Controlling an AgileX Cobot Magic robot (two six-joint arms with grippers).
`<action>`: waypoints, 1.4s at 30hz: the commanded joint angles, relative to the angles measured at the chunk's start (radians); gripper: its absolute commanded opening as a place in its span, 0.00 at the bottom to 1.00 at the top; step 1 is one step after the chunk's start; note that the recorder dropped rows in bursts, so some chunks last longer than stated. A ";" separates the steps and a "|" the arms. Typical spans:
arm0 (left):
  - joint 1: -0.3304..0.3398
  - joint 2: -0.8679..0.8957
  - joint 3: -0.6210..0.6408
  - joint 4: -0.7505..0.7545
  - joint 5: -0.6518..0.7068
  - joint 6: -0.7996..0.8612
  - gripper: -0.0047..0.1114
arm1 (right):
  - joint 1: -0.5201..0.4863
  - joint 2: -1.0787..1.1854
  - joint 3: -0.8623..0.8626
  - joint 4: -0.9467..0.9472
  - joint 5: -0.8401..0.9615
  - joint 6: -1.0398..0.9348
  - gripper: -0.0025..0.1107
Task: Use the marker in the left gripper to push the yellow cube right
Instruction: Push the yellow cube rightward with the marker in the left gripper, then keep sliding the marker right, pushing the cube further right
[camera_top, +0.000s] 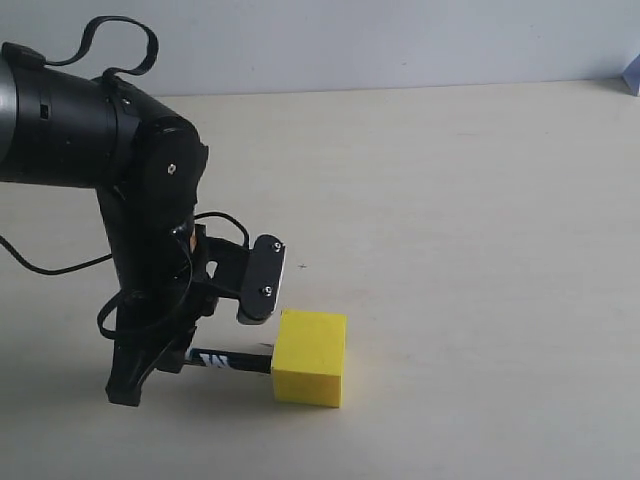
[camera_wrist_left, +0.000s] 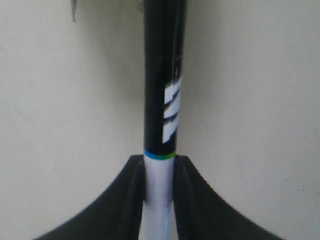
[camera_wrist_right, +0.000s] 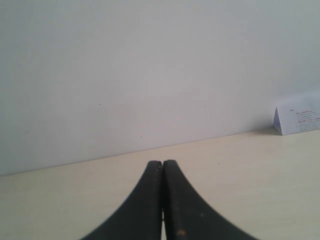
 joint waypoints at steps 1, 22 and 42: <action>0.003 0.002 -0.006 -0.005 0.004 -0.008 0.04 | 0.002 -0.007 0.005 -0.002 -0.006 0.001 0.02; 0.008 -0.002 -0.006 0.115 0.020 -0.287 0.04 | 0.002 -0.007 0.005 -0.002 -0.006 0.001 0.02; 0.105 -0.049 0.028 0.006 -0.058 -0.157 0.04 | 0.002 -0.007 0.005 -0.005 -0.006 0.001 0.02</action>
